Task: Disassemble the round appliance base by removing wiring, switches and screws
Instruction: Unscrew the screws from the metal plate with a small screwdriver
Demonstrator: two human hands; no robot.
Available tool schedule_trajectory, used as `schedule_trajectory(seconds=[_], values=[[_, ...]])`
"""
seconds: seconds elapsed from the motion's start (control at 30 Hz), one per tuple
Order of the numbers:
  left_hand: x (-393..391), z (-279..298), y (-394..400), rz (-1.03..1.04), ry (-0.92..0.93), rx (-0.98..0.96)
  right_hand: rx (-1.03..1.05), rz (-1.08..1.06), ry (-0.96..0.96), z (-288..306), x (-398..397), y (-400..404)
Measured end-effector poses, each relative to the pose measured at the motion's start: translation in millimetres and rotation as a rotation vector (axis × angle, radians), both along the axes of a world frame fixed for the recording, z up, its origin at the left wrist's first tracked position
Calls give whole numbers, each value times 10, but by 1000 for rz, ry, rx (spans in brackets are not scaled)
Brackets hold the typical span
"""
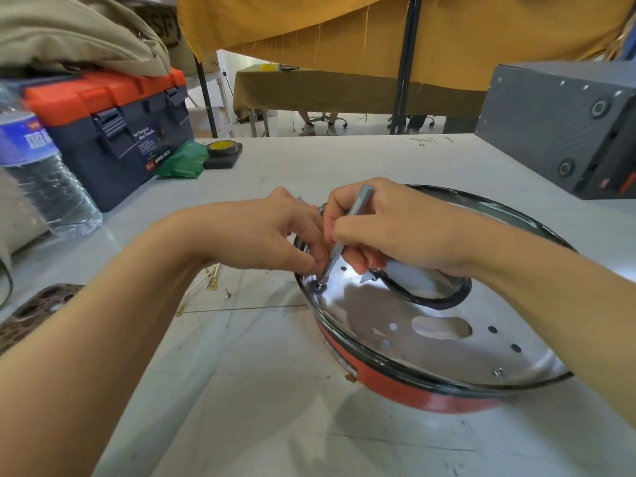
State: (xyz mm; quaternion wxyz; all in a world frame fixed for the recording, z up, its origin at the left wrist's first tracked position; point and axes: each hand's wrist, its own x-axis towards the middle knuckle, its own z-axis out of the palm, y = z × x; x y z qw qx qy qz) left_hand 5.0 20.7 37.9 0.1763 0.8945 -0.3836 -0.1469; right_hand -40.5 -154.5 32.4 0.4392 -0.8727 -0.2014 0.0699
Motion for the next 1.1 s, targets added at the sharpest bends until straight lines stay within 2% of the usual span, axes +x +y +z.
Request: schedule_trajectory(seconds=[0.2, 0.4, 0.73, 1.1], values=[[-10, 9, 2, 32, 14, 13, 78, 44, 69, -1, 4, -26], [-22, 12, -17, 95, 70, -43, 62, 12, -30, -19, 39, -21], [-40, 69, -75, 139, 59, 82, 61, 26, 72, -42, 67, -45], [-92, 34, -116, 158, 42, 72, 97, 8, 66, -51, 72, -31]])
